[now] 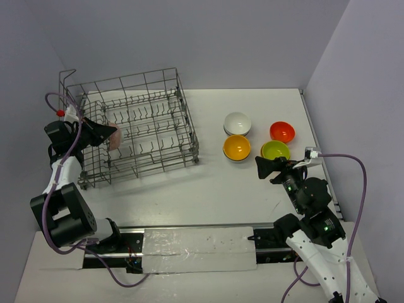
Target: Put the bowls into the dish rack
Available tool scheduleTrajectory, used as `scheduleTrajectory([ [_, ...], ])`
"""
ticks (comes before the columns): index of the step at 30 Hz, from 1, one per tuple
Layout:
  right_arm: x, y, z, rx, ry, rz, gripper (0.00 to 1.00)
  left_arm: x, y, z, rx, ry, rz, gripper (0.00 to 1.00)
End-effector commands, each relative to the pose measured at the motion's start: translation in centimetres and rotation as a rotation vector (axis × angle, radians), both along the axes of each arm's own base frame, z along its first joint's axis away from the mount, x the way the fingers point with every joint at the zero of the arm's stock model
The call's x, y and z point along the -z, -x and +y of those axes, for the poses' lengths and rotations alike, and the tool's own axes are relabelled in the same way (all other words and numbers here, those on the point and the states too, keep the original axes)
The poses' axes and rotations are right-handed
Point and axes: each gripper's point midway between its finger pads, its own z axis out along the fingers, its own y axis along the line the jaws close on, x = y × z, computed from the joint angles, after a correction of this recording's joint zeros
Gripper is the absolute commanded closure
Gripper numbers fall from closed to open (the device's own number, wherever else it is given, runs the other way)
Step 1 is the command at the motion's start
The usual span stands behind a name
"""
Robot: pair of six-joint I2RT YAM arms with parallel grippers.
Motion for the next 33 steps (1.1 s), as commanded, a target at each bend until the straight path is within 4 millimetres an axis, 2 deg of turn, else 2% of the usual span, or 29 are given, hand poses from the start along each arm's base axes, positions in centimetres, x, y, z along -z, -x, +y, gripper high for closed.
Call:
scheduleTrajectory([
  [1, -1.4, 0.2, -0.1, -0.004, -0.008, -0.051, 0.08, 6.1, 2.0, 0.1, -0.035, 0.093, 0.207, 0.86],
  [8, -1.6, 0.3, -0.1, -0.004, -0.005, -0.055, 0.08, 7.2, 2.1, 1.2, -0.108, 0.058, 0.265, 0.83],
  [10, -1.7, 0.4, -0.2, -0.004, -0.003, -0.055, 0.08, 7.8, 2.6, 1.1, -0.112, 0.084, 0.306, 0.79],
  [20, -2.0, 0.6, -0.4, 0.002, -0.007, -0.062, 0.08, 9.2, 3.0, 1.3, -0.161, 0.105, 0.364, 0.76],
  [24, -1.9, 0.6, -0.4, 0.002, -0.006, -0.061, 0.09, 9.8, 3.0, 1.9, -0.204, 0.089, 0.401, 0.67],
  [33, -1.9, 0.6, -0.4, 0.001, -0.007, -0.062, 0.09, 10.5, 3.1, 2.6, -0.243, 0.072, 0.438, 0.54],
])
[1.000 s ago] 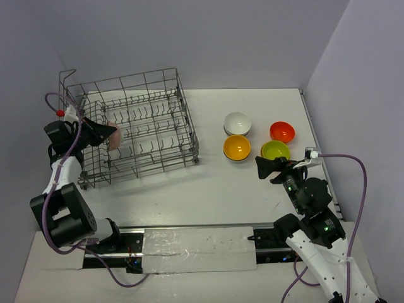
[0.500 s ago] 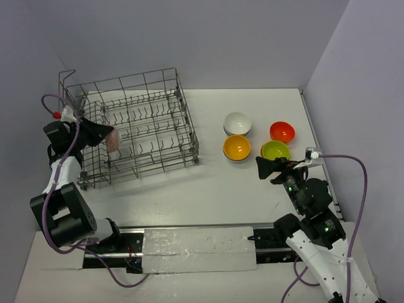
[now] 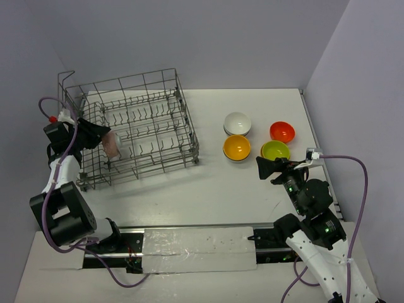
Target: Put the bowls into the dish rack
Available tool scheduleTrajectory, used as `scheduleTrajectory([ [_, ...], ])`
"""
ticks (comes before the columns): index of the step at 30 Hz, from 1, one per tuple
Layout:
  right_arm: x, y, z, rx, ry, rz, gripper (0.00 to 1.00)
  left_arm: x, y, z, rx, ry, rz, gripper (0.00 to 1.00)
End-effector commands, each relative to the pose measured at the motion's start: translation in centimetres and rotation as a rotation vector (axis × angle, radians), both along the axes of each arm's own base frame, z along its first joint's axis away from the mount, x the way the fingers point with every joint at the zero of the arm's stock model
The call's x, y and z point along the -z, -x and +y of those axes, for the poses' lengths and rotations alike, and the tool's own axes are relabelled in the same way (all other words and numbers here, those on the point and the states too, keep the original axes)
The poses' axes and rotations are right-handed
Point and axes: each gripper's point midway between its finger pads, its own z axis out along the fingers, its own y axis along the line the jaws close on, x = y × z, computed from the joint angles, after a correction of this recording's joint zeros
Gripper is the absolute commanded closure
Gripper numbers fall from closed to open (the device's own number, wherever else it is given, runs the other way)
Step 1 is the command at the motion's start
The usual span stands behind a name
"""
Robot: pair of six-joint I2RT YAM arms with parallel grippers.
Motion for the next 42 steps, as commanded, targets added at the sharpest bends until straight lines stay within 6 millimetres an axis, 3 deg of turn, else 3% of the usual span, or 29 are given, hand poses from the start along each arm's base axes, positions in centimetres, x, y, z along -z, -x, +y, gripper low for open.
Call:
scheduleTrajectory([
  [1, -1.6, 0.4, -0.3, 0.002, -0.004, -0.048, 0.09, 7.8, 3.8, -1.1, -0.031, 0.133, 0.287, 0.54],
  [5, -1.6, 0.4, -0.3, 0.002, -0.003, -0.046, 0.09, 7.8, 3.7, -0.7, -0.051, 0.122, 0.297, 0.49],
  [11, -1.5, 0.3, -0.3, 0.003, -0.001, -0.042, 0.09, 6.8, 3.6, 0.1, -0.086, 0.086, 0.298, 0.31],
  [17, -1.7, 0.3, -0.3, 0.008, 0.002, -0.043, 0.09, 4.1, 3.5, 0.3, -0.118, 0.054, 0.271, 0.19],
  [26, -2.1, 0.0, -0.7, 0.035, 0.006, -0.033, 0.07, -8.0, 1.8, -3.0, -0.088, -0.242, 0.058, 0.03],
  [31, -2.3, 0.0, -0.9, 0.045, 0.010, -0.029, 0.07, -12.0, 0.9, -6.8, -0.010, -0.351, -0.034, 0.01],
  [32, -2.2, 0.0, -1.0, 0.049, 0.012, -0.025, 0.07, -12.3, 0.9, -8.7, 0.048, -0.380, -0.054, 0.01],
  [35, -2.1, -0.1, -1.4, 0.072, 0.015, -0.020, 0.07, -13.8, 0.7, -11.9, 0.123, -0.461, -0.117, 0.01],
  [38, -2.0, -0.2, -2.0, 0.105, 0.010, -0.013, 0.07, -13.7, 1.5, -19.2, 0.312, -0.539, -0.170, 0.01],
  [41, -1.6, -0.2, -2.4, 0.133, 0.002, -0.003, 0.07, -14.2, 1.5, -23.0, 0.377, -0.642, -0.228, 0.01],
  [42, -1.6, -0.2, -2.5, 0.136, 0.002, -0.003, 0.07, -13.8, 2.1, -26.6, 0.462, -0.667, -0.254, 0.01],
])
